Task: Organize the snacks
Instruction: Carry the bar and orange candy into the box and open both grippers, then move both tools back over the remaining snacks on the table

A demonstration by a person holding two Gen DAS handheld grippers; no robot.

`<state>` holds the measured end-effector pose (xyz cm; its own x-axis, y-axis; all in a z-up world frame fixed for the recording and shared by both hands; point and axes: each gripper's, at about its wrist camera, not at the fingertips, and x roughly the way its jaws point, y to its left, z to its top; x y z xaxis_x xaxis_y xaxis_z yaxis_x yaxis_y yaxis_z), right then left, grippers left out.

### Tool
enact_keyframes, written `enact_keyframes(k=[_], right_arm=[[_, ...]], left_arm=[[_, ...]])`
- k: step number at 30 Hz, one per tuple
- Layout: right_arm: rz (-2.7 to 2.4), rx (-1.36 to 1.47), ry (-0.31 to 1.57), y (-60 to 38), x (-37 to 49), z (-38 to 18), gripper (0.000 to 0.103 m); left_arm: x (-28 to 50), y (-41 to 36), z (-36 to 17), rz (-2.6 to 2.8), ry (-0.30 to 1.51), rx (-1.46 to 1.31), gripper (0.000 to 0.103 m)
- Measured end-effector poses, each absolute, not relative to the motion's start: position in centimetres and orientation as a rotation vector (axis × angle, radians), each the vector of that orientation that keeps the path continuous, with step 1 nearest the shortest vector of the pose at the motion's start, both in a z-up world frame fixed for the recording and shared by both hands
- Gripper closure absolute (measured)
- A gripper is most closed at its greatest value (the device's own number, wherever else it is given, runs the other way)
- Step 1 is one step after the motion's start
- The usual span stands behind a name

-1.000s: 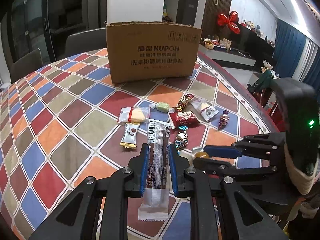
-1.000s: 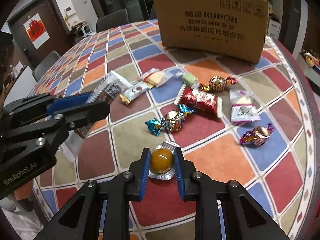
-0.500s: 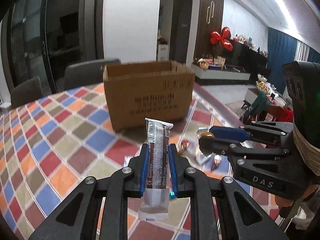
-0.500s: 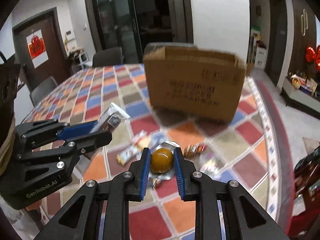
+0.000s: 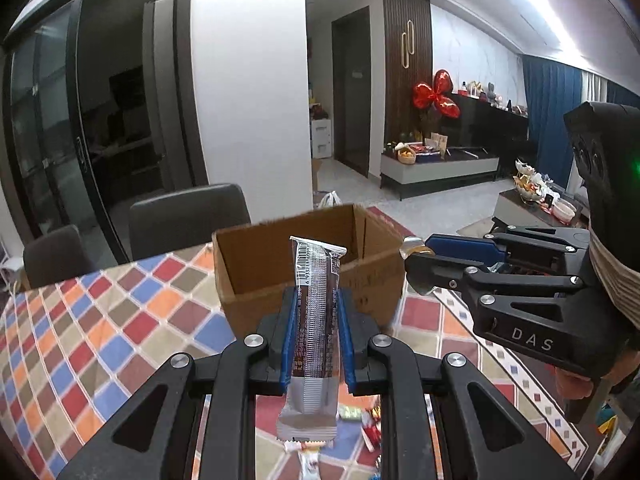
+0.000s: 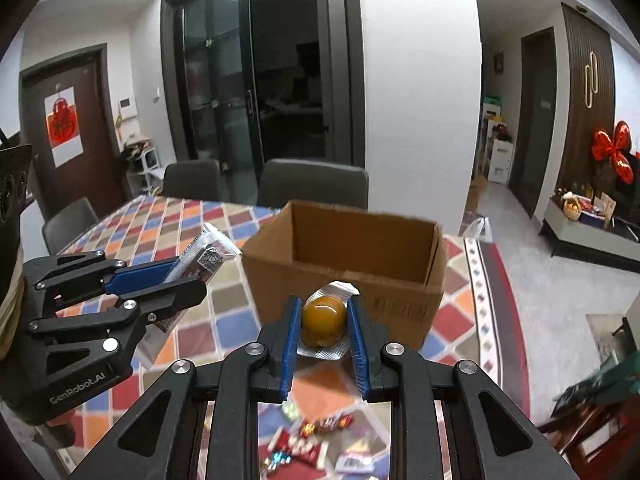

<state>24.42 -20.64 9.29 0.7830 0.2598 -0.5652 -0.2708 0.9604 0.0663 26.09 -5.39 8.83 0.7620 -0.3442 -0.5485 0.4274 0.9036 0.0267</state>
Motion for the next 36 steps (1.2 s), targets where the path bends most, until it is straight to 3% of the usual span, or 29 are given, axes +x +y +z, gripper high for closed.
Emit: enact_keyframes(k=[19,21,23,36], right_arm=[[0.215,0.040,0.684,-22.8,35.7,9.7,0.078],[0.211,0.057,0.700,-23.0,36.6,9.4,0.078],[0.192,0.054,0.714,-23.0,37.2,9.1,0.077],[0.189,0.018,0.724,-24.2,32.3,9.0,0.059]], left_arm=[[38.9,-7.5,10.4,-0.415,0.661,0.101,0.083],[40.2,-7.6,10.1,-0.382,0.669,0.105,0.078],[40.9,-7.8,9.9,-0.319,0.663,0.119,0.056],[32.5,-7.8,9.2,-0.324,0.602,0.197,0.049]])
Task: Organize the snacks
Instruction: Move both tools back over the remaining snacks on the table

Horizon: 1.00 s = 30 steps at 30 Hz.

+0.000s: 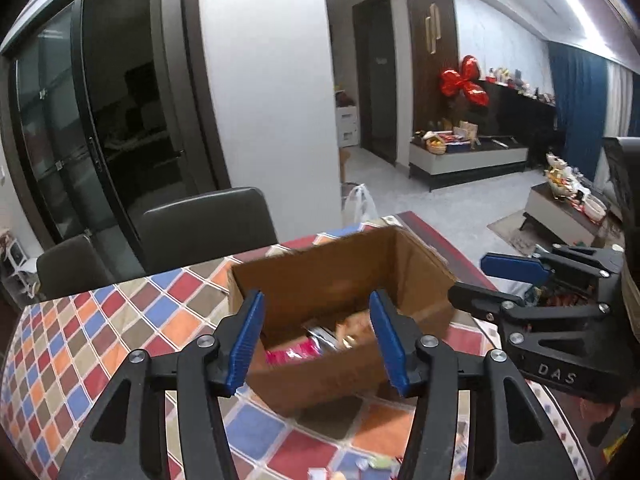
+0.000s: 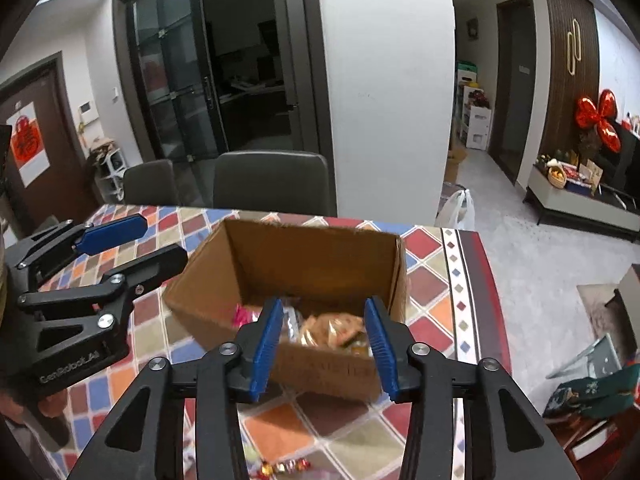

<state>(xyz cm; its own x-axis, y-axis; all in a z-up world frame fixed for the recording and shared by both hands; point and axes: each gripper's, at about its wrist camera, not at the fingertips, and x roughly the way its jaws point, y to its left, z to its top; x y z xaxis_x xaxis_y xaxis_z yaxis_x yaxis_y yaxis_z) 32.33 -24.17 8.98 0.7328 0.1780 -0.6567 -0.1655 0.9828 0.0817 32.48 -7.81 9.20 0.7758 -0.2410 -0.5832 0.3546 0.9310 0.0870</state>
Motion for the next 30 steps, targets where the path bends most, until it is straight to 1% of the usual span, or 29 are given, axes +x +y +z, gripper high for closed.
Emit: enact_keyframes(k=[3,4,5,12,18,23,30], right_arm=[[0.196,0.006,0.714,-24.2,30.1,9.0,0.058],[0.189,0.006,0.712,-24.3,29.2,9.0,0.053],[0.183,0.012,0.711,-24.4,28.2,8.9,0.051],[0.151,0.035,0.690,-24.8,23.4,8.0,0.051],[0.109,0.030,0.691,-24.9,19.9,6.1,0.051],[0.095,0.026,0.707,-24.9,17.8,4.2,0.051],[0.092,0.077,0.779,-25.5,16.0,0.7,0.051]], left_arm=[[29.4,-7.5,8.9,-0.327,0.584,0.203,0.046],[28.8,-7.5,9.0,-0.330,0.578,0.202,0.046],[27.7,-7.5,8.8,-0.340,0.574,0.205,0.046],[22.5,-7.7,7.6,-0.346,0.534,0.234,0.045],[19.2,-7.7,5.4,-0.351,0.530,0.262,0.045],[17.3,-8.0,3.5,-0.353,0.543,0.272,0.045],[16.0,-8.4,0.1,-0.369,0.607,0.301,0.045]])
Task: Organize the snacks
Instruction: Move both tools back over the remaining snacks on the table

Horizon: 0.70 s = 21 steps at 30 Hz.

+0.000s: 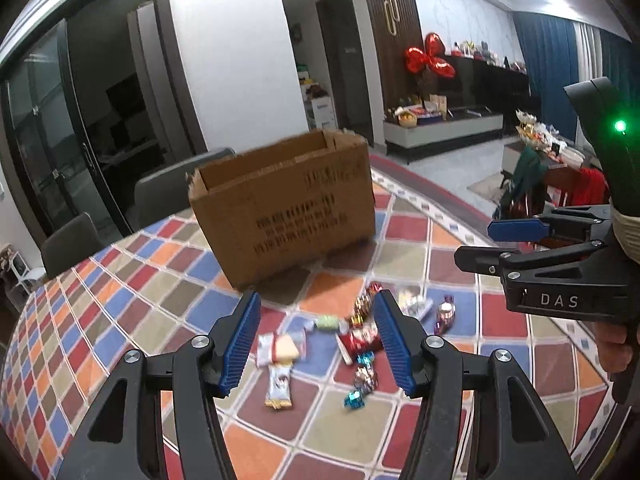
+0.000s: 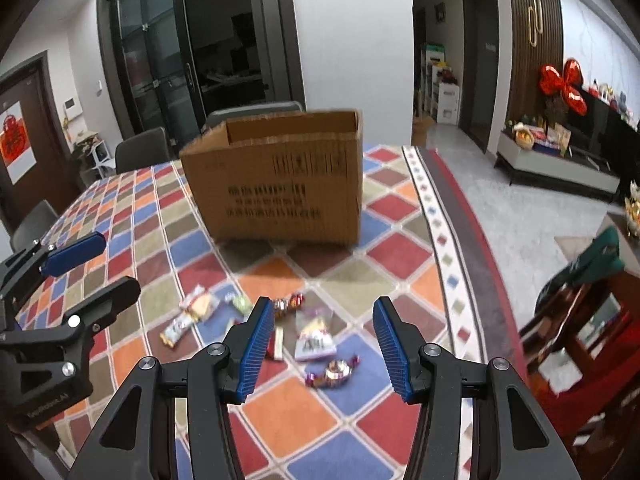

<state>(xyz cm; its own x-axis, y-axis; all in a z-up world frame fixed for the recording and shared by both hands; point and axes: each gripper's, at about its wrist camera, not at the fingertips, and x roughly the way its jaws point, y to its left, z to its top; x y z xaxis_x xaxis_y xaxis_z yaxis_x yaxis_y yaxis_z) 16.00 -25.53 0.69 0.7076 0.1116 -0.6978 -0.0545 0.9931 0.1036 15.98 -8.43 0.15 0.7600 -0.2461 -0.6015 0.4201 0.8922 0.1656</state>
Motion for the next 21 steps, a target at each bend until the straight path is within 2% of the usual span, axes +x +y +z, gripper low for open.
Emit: enact_keyframes(k=[21], right_arm=[[0.087,0.115,0.923,-25.8,16.1,-6.7,0.051]], left_arm=[[17.4,-9.1,-9.4,-0.431,0.862,0.268,0.046]])
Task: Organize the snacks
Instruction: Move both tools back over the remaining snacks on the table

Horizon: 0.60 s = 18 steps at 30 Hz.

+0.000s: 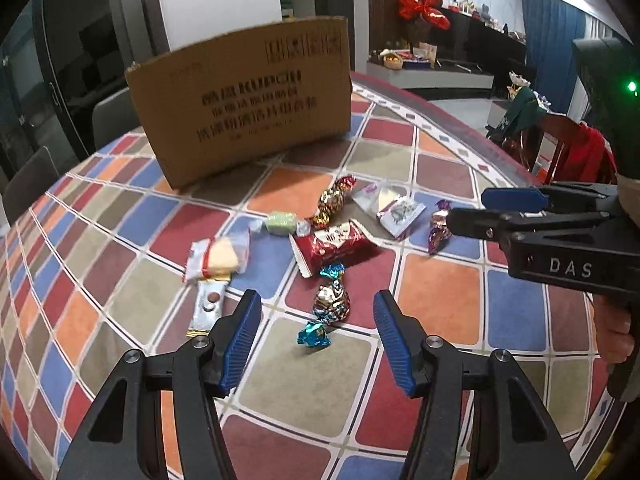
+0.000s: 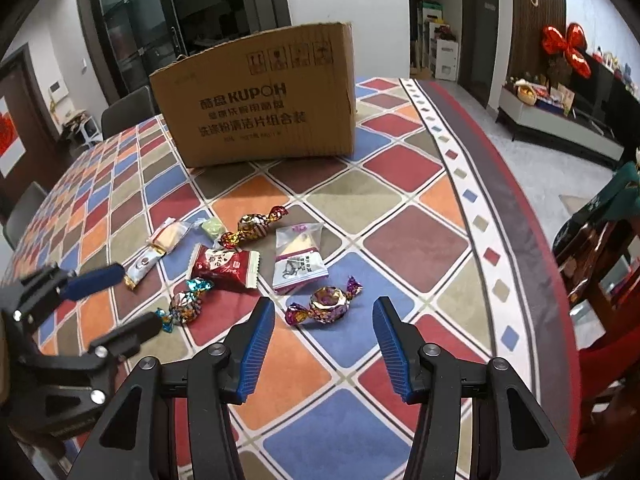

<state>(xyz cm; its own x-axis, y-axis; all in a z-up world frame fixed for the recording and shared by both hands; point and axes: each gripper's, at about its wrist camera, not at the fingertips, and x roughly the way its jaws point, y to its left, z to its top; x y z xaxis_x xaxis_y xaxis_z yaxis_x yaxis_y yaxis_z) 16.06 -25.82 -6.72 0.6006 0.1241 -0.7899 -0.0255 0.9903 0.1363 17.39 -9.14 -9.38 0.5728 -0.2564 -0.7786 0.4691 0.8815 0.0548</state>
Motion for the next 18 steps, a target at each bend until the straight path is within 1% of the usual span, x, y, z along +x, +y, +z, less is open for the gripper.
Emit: enact_keyframes(k=[4,7,8,10,13,15,18], right_arm=[[0.077,0.130,0.931,-26.0,16.7,-7.5,0.051],[0.068,0.140,0.943,-26.1,17.2,-8.1,0.052],[0.067,0.144,0.949,-26.2,17.4,-8.3,0.055],[0.070,0.155,0.962,-26.2,17.6,-8.7,0.057],[0.079,0.166,0.973,-26.1,17.9,-9.1,0.057],[0.082,0.168,0.977,-26.0,18.1,-9.2,0.057],[0.094,0.180,0.982,-25.8,18.3,-9.5,0.062]], left_arm=[[17.7,-9.4,-10.3,-0.428,0.877,0.279,0.046],[18.1,-9.5,-10.7,-0.432,0.892,0.268,0.049],[18.2,-9.6,-10.8,-0.431,0.895,0.265,0.050],[18.5,-9.7,-11.0,-0.429,0.900,0.262,0.050],[18.9,-9.8,-11.3,-0.426,0.905,0.257,0.054],[19.2,-9.9,-11.5,-0.424,0.912,0.255,0.055],[19.5,-10.0,-11.7,-0.430,0.927,0.240,0.059]])
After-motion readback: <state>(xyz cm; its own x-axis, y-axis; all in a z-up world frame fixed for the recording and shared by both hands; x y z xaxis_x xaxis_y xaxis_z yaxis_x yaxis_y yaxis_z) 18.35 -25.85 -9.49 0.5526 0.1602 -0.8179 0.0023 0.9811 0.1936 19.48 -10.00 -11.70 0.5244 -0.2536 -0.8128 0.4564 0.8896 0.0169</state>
